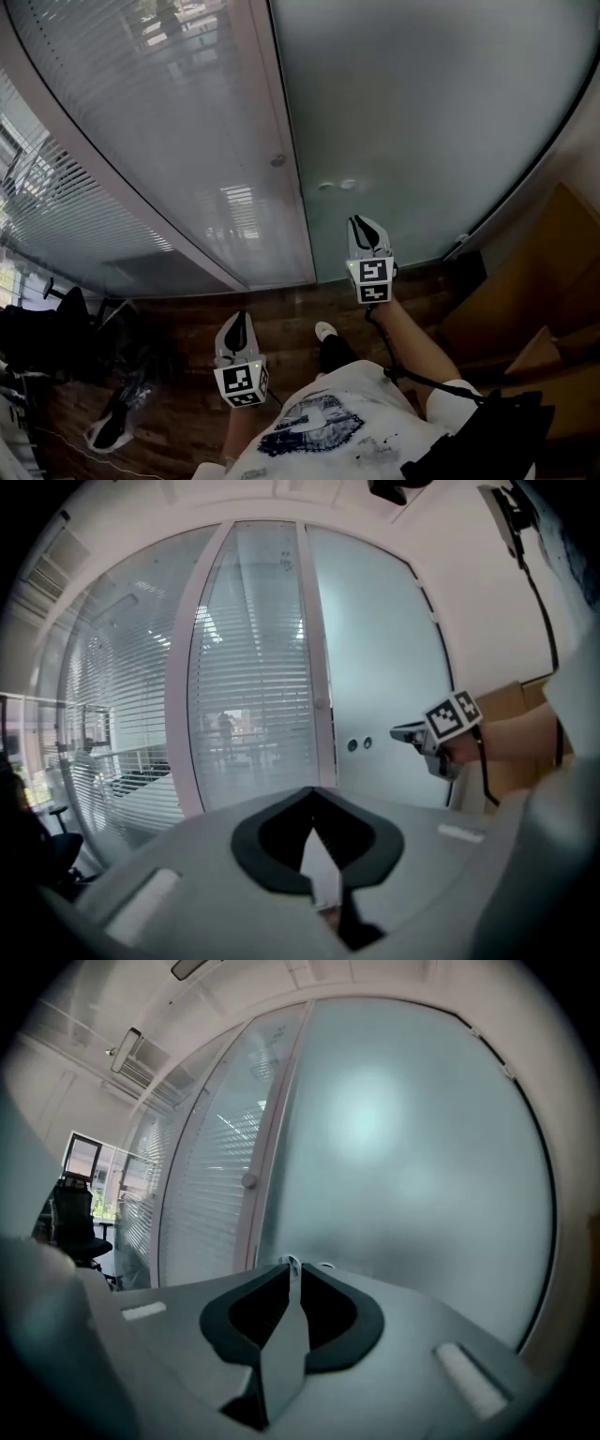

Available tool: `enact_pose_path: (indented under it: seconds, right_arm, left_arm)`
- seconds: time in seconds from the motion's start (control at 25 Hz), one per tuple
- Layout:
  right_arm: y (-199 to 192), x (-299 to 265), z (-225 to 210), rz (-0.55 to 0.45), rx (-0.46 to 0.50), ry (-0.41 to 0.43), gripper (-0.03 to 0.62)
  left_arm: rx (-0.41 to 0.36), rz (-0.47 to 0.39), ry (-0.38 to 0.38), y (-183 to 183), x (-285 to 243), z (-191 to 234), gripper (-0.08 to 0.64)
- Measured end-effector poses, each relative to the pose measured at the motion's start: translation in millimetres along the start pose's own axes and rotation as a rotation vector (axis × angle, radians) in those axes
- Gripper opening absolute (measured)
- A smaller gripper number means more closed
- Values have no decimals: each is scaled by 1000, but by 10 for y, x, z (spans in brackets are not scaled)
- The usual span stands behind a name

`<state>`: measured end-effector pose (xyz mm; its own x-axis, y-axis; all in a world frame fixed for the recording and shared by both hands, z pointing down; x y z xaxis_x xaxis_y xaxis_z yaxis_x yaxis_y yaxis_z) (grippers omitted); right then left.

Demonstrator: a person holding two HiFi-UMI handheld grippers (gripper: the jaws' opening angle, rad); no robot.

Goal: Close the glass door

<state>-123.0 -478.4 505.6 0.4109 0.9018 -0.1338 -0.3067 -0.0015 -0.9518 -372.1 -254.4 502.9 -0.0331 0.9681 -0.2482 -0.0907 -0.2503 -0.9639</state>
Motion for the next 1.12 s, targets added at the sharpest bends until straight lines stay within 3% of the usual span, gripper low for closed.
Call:
enact_pose_path:
  seconds: [0.32, 0.56, 1.12]
  right_arm:
    - [-105, 980, -166, -1, -6, -73, 44]
    - [-188, 1451, -166, 10, -29, -77, 44]
    - [37, 2078, -117, -88, -72, 9, 44]
  left_arm:
    - [-15, 0, -97, -127, 312, -337, 3]
    - [-24, 16, -138, -187, 497, -510, 3]
    - [-49, 10, -138, -186, 691, -925, 3]
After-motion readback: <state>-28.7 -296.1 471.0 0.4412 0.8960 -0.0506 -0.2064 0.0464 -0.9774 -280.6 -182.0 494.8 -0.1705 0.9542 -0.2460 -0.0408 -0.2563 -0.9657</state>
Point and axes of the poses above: the fingertips, and each gripper's own axes: x backward along the fingers, z to its left, y out of its top, the point moved 5 cm from there along x, backward along the fingers, and after that the axes turned 9 degrees about x, right-handed, at the moved point
